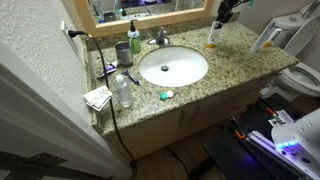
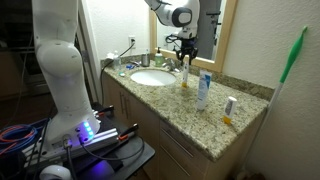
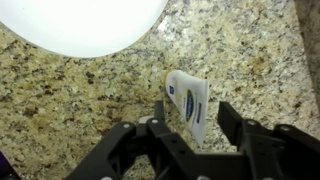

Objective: Place the taller white and yellow tube next to the sink

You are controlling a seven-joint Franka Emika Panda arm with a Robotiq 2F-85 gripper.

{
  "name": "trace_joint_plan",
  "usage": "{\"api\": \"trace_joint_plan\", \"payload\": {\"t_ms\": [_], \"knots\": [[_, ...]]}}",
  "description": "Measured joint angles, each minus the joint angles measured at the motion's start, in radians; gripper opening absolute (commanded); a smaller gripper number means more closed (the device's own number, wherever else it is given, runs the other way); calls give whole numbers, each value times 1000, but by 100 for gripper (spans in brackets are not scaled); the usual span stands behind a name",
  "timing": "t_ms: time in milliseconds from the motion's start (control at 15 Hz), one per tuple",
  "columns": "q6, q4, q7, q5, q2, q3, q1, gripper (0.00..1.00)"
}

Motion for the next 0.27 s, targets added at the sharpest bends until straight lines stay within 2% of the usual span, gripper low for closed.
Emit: {"api": "trace_joint_plan", "payload": {"t_ms": [67, 200, 267], "knots": [[0, -7, 0, 0, -22, -1, 0, 97], [-1, -28, 0, 0, -78, -4, -2, 100], [-2, -42, 0, 0, -110, -5, -3, 92]]}}
